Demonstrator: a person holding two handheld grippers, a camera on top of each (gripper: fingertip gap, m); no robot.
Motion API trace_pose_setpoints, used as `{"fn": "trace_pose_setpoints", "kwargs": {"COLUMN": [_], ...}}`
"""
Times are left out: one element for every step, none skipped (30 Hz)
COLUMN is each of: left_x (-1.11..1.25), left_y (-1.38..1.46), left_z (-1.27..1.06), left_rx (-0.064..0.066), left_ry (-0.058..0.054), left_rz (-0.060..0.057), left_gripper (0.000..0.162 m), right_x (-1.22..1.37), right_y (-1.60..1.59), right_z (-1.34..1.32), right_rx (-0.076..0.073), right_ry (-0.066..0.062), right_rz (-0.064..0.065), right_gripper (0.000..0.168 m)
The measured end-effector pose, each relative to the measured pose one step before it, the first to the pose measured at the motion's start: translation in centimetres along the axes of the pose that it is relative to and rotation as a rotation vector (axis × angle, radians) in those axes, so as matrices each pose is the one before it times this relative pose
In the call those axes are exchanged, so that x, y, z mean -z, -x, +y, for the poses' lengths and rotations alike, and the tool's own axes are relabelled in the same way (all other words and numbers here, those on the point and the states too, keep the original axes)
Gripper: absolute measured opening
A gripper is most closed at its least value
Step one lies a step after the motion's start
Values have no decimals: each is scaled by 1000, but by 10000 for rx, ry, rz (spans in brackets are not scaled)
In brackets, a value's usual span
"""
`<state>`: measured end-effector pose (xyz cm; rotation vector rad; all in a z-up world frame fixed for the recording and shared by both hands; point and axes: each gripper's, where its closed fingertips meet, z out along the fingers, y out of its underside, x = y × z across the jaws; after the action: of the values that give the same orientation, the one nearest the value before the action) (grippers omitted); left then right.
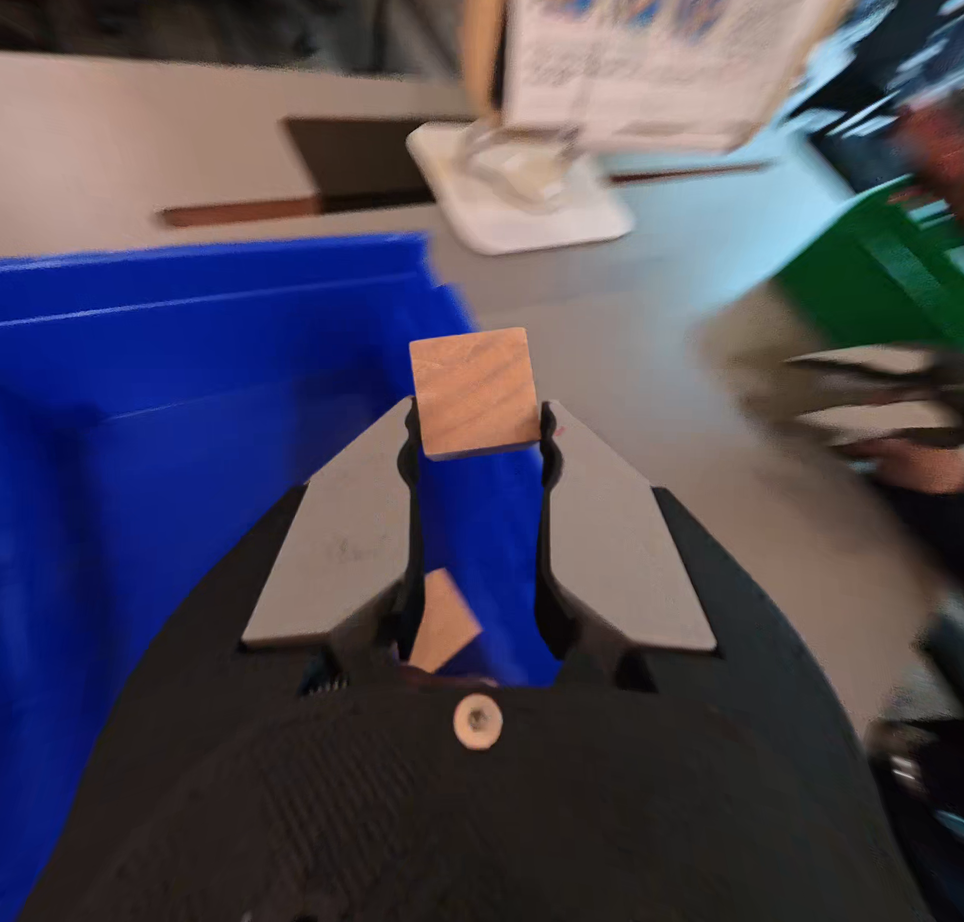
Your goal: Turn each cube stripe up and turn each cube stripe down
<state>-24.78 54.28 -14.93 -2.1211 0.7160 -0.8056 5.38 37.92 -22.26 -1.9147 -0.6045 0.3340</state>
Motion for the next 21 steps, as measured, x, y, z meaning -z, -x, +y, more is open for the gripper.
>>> {"fn": "trace_pose_setpoints", "kwargs": {"left_x": [752,420,23,-334,-633,-940,-1188,-1271,-1327,-1420,-1388,-1241,-1070,-874,-729,-623,-568,-481,-415,-343,-289], "left_y": [-2271,-2597,-2800,-3166,-3788,-3876,-3599,-3502,-3206,-2168,-958,-333,91,507,622,584,501,258,48,128,170], "left_z": [-920,-721,-415,-37,269,451,459,392,377,465,609,645,664,710,821,912,864,682,528,379,302], "left_rx": [135,-116,-210,-342,-546,-698,-901,-1115,-1107,-826,-433,-282,-346,-398,-365,-245,-158,-107,-1,55,46], "left_ry": [-556,-499,-370,-230,-152,-122,-171,-275,-257,-73,121,155,138,141,187,239,212,106,24,-38,-60], "left_rz": [955,919,900,1067,1460,1574,1459,1426,1342,904,407,162,-70,-316,-372,-330,-296,-159,-10,-54,-67], "left_gripper": [45,45,44,44,44,44,44,44,44,44,44,44,44,44,44,44,44,44,44,44,44], "right_x": [20,6,-17,-47,-101,-152,-219,-273,-277,-209,-90,57,173,275,315,349,376,399,358,302,216], "right_y": [684,847,1111,1561,1814,2001,2138,1930,1273,814,753,685,624,582,395,204,-12,-230,-244,-122,-71], "right_z": [-374,-423,-501,-561,-557,-548,-539,-514,-492,-507,-585,-679,-780,-777,-662,-557,-507,-431,-400,-388,-298], "right_rx": [133,173,222,288,296,274,165,-9,-121,-174,-195,-160,-71,43,143,217,222,157,61,-27,-88], "right_ry": [-163,-177,-221,-253,-242,-243,-244,-230,-226,-246,-273,-314,-370,-356,-275,-203,-194,-180,-183,-190,-156], "right_rz": [-284,-342,-463,-699,-808,-904,-1016,-942,-608,-377,-398,-366,-310,-239,-85,43,160,238,173,50,-26], "right_gripper": [51,52,53,55,55,55,55,56,57,58,59,60,62,62,62,61,61,58,57,56,56]}}
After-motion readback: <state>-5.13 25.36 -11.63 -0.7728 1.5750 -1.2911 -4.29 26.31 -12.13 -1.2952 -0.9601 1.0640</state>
